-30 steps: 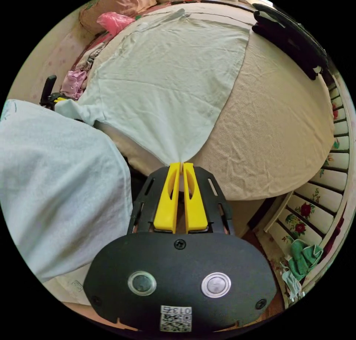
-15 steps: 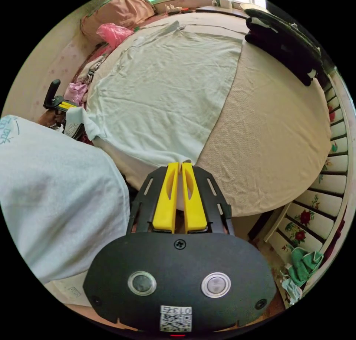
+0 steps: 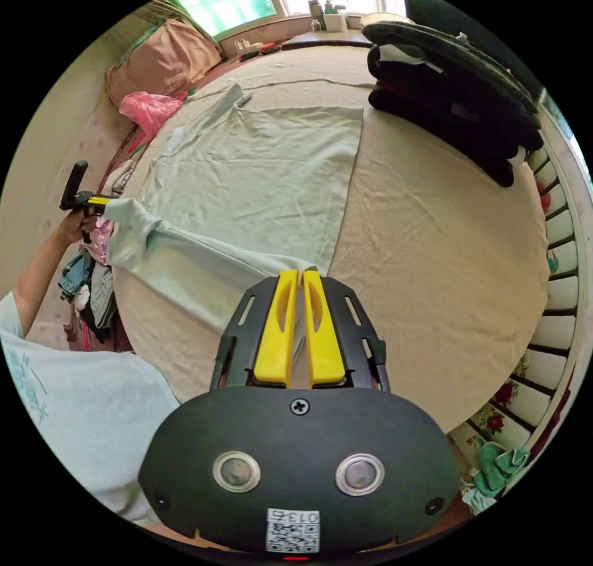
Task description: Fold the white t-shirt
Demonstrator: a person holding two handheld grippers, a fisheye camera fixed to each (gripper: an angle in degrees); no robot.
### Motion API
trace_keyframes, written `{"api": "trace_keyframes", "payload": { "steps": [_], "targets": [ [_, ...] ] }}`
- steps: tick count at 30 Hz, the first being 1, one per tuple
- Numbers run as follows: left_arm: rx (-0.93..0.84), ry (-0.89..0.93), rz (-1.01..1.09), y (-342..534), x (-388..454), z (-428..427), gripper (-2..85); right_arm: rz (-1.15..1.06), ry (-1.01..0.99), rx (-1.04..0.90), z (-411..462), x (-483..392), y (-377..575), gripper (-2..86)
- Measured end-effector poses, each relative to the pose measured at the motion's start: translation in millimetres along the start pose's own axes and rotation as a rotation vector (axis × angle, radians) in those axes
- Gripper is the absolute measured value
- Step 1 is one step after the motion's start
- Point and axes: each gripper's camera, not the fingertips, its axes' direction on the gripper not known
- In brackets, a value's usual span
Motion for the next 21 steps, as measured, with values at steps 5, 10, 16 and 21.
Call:
{"api": "trace_keyframes", "payload": {
  "steps": [5,10,16,21],
  "targets": [
    [0.164,0.011,-0.108,44,-4,-20,12.2,0.054,0.053,0.062,-8,4,10,7.4],
    [0.134,-0.105,0.025,128,57,-6,12.9,0.041,0.031,0.124,-26,0,52,8.7],
    [-0.015,-0.282,0.101,165,114,82,12.2,-0.112,0.087,0.039,6,-26,83,9.1],
    [-0.005,-0.291,0.090,152,116,104,8.0,-0.112,0.054,0.035,17,-20,74,9.6]
  ]
}}
